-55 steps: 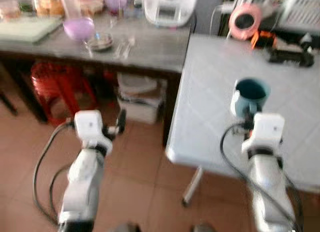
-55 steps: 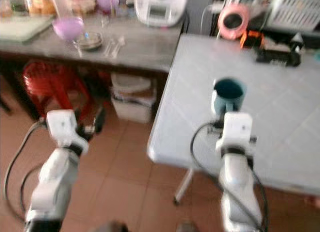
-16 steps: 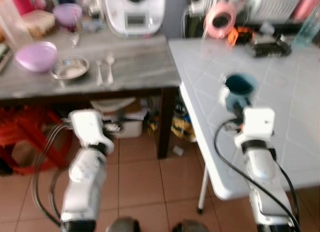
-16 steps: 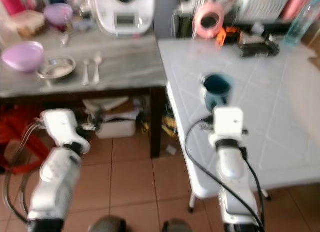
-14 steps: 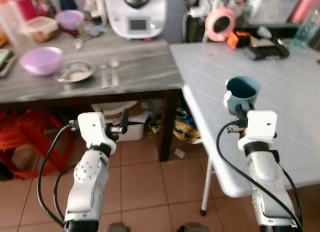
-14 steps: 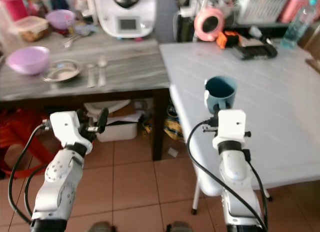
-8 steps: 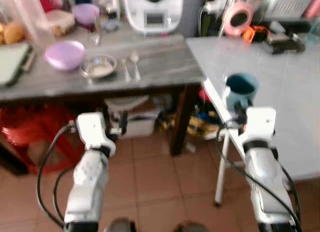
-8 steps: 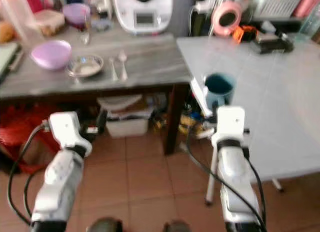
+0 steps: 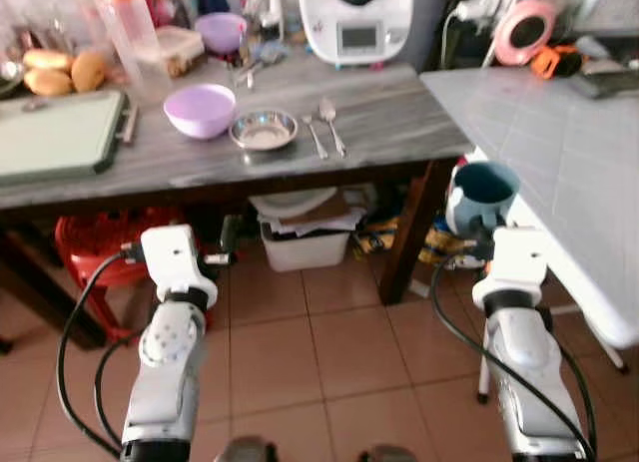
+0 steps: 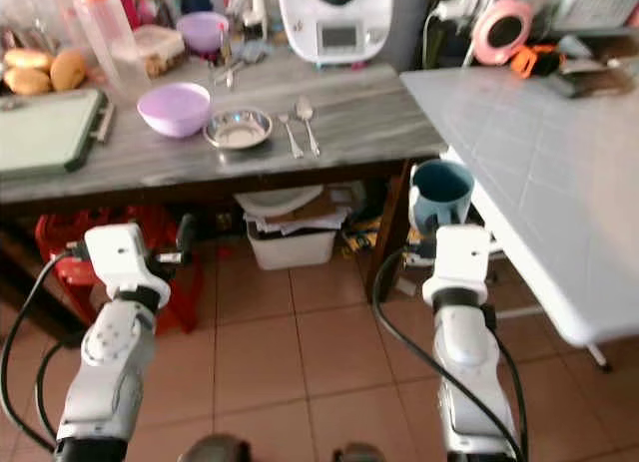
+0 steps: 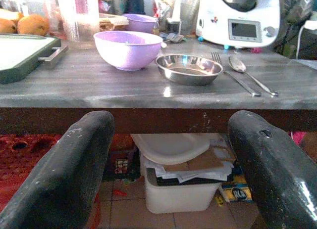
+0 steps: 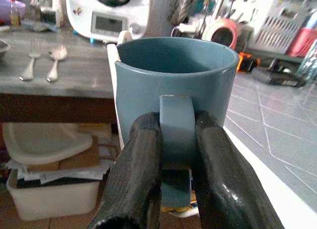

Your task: Setting the table

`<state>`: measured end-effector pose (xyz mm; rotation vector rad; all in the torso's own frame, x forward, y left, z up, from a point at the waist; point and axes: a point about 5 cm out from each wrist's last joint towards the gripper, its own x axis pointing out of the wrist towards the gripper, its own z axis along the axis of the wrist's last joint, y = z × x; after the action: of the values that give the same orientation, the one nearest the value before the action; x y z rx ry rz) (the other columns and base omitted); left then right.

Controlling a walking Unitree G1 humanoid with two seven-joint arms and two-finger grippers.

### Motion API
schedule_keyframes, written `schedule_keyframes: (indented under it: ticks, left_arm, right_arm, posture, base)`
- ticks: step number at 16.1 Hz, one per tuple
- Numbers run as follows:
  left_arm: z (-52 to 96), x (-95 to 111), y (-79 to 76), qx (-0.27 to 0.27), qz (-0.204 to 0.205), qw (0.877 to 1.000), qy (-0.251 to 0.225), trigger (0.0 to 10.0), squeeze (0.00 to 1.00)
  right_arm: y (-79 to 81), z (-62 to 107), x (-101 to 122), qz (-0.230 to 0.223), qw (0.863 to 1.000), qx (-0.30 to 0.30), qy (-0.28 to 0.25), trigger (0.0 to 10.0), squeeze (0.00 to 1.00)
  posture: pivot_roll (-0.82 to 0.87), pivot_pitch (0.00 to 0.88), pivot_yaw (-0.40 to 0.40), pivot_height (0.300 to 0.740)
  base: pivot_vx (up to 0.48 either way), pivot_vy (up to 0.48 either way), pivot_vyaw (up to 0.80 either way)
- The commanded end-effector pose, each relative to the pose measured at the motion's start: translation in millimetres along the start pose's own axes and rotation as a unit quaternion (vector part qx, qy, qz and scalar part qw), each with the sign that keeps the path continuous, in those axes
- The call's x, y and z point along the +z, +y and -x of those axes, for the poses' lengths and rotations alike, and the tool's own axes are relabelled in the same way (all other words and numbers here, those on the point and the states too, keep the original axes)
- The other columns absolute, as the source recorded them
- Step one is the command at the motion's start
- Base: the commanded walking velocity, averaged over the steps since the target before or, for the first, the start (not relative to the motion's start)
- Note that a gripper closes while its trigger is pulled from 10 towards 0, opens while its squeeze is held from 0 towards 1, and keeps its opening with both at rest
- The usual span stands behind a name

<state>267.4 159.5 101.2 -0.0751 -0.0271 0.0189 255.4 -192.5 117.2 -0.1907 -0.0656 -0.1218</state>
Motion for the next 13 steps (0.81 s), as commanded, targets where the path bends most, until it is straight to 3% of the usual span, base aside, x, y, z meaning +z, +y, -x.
schedule_keyframes:
  ticks: [1, 6, 8, 13]
  left_arm:
    - [-0.1, 1, 5.6, 0.003, -0.021, 1.000, -0.003, 10.0, 0.00]
    - [-4.3, 5, 0.2, -0.022, -0.012, 1.000, -0.014, 10.0, 0.00]
    - [-6.3, 8, -7.7, -0.041, -0.002, 0.999, -0.022, 10.0, 0.00]
    - [-5.9, 8, -9.4, -0.055, 0.003, 0.998, -0.023, 10.0, 0.00]
  right_arm:
    - [7.2, -4.5, 9, 0.001, 1.000, 0.015, -0.026, 10.0, 0.00]
    - [7.0, -4.8, 9, 0.004, 1.000, 0.011, -0.028, 10.0, 0.00]
    - [5.4, -5.5, 9, 0.002, 1.000, -0.003, -0.028, 10.0, 0.00]
    - [3.1, -6.0, 9, -0.004, 0.999, -0.014, -0.030, 10.0, 0.00]
  posture:
    - [-0.01, 0.000, 0.005, 0.740]
    - [-0.01, 0.000, 0.006, 0.740]
    - [-0.01, 0.000, 0.008, 0.740]
    - [-0.01, 0.000, 0.011, 0.740]
  base:
    - [0.000, 0.000, 0.80]
    - [0.000, 0.000, 0.80]
    - [0.139, 0.000, 0.00]
    - [0.341, 0.000, 0.00]
